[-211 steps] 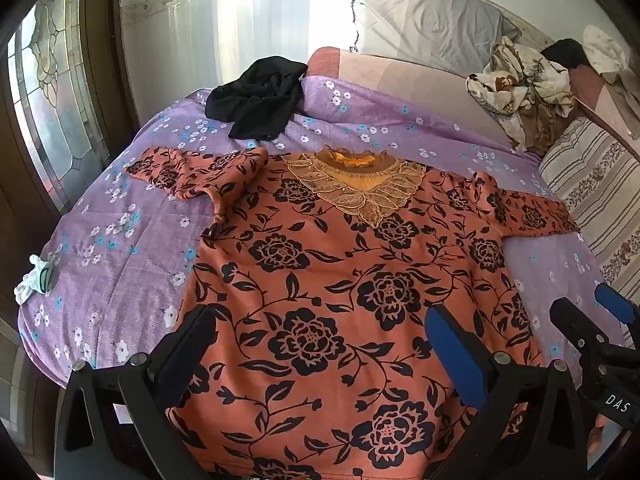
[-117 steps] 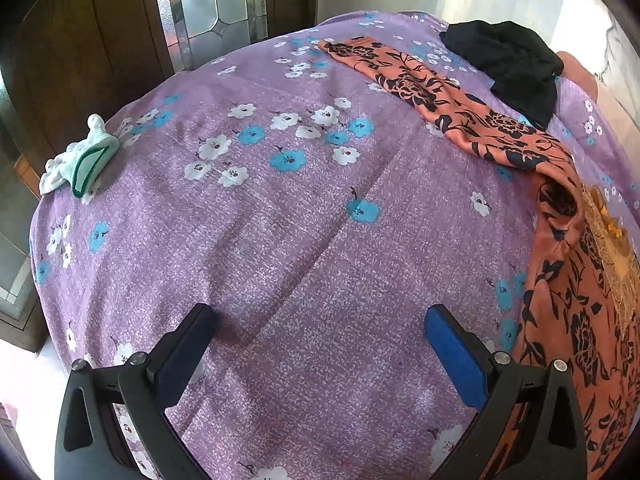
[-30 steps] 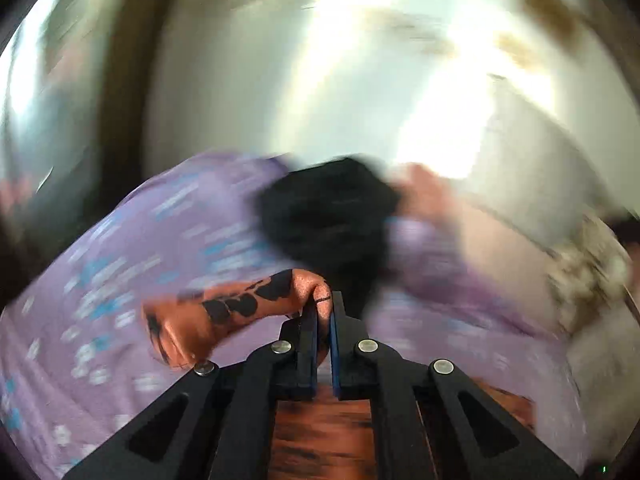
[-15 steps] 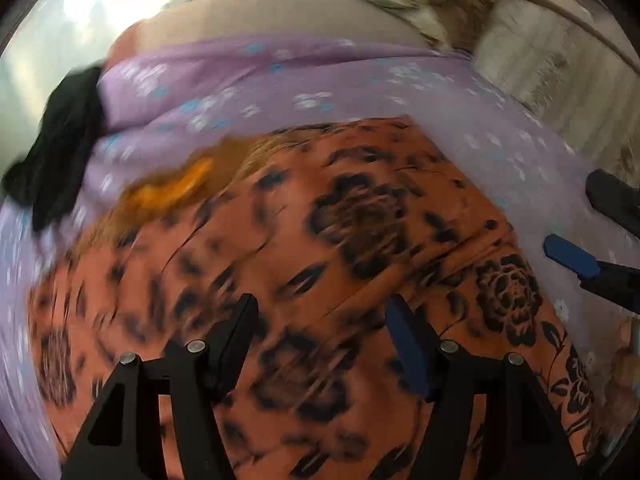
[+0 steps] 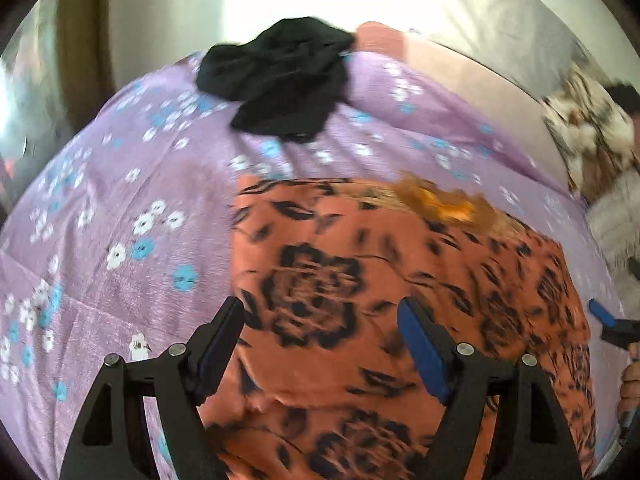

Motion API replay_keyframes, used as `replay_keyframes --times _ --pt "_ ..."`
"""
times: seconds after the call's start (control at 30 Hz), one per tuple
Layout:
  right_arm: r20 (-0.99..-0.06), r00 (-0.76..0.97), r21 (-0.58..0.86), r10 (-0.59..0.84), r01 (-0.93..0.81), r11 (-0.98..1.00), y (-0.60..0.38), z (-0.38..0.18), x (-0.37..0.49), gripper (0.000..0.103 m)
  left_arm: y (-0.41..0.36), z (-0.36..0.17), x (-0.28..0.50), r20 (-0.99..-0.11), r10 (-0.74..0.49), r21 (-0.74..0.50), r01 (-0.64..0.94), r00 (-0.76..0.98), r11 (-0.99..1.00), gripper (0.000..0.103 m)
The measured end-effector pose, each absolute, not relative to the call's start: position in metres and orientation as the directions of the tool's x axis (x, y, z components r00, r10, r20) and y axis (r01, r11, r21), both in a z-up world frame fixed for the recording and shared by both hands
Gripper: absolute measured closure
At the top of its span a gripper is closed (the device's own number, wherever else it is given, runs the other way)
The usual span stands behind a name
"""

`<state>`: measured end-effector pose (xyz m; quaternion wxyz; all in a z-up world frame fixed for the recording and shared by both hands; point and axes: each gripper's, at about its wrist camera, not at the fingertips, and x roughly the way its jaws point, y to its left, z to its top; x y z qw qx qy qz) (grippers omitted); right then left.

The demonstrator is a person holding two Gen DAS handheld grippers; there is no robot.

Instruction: Fold small clothes

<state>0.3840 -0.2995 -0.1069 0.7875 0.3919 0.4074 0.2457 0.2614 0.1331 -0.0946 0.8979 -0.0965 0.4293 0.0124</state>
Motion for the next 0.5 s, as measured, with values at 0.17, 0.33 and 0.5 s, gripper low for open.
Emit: replay_keyframes --times 0.17,0.33,0.5 --pt "-0.562 0.58 0.773 0.589 0.117 0.623 -0.319 -0.138 0.404 0.01 0.148 -0.12 0.28 -0.842 0.008 -0.116 -0.196 0.539 0.974 0.022" --pt "-0.461 0.583 0.793 0.669 -0.067 0.605 -0.296 -0.101 0.415 0.006 0.137 -0.099 0.277 -0.764 -0.055 -0.167 -0.115 0.643 0.979 0.017" --pt "-0.565 0.554 0.757 0.611 0.053 0.651 -0.305 -0.14 0.437 0.007 0.134 -0.127 0.293 -0.839 0.004 -0.085 -0.138 0.545 0.987 0.013"
